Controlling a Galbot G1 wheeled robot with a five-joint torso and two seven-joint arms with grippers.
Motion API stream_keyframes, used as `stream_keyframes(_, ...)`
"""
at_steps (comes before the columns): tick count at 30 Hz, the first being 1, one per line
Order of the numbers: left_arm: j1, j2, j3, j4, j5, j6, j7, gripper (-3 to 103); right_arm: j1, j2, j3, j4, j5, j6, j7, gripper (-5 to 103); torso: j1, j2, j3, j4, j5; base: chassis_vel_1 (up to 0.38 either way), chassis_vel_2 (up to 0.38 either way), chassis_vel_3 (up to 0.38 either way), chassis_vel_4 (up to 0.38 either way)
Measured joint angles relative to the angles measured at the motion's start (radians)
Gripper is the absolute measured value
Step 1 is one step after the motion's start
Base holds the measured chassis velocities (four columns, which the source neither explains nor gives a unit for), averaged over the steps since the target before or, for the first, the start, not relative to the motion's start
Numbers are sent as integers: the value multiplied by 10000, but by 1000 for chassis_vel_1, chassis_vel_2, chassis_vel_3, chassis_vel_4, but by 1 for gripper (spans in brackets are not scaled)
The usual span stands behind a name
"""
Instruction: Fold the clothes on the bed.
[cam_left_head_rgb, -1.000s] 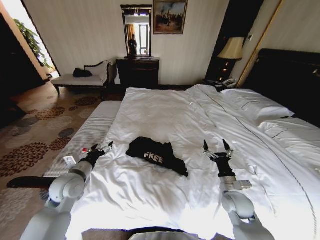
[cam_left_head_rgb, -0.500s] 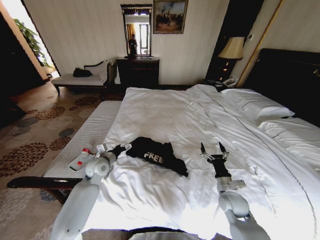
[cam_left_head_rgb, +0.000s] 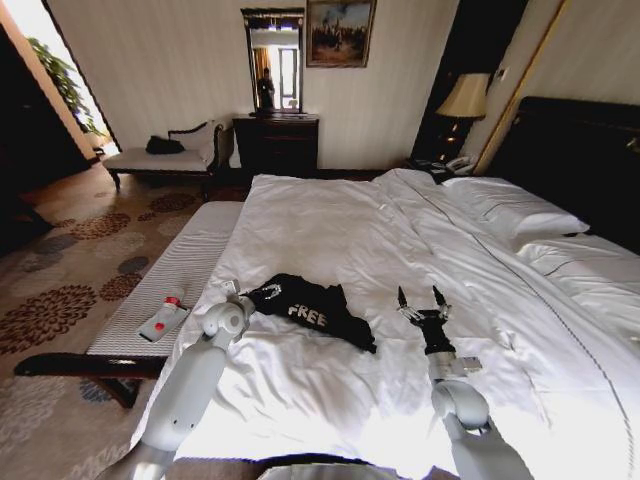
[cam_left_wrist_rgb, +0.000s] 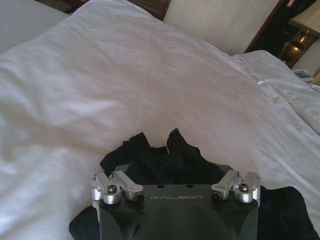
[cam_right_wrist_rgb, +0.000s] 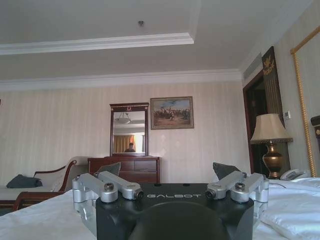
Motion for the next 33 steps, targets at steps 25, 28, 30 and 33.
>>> stream_keyframes(25,-444,-577,-139,606,249,-140,81,1,-2,-10,130,-250,8,203,-72,100,0,0,0,0,0,0,0,0,0)
stream_keyframes(28,-314,-552,-360,492,160,-98,45,0,93,-12,107,-325,34,204,-26,100,0,0,0,0,0,0,0,0,0)
stream_keyframes(30,-244,-499,-420,444,145,-88,38,0,120,-13,96,-336,49,204,-10,100,0,0,0,-1,-1,0,0,0,0)
stream_keyframes(33,56,-278,-618,286,136,-67,32,0,218,-24,19,-381,99,201,102,100,0,0,0,2,-1,0,0,0,0)
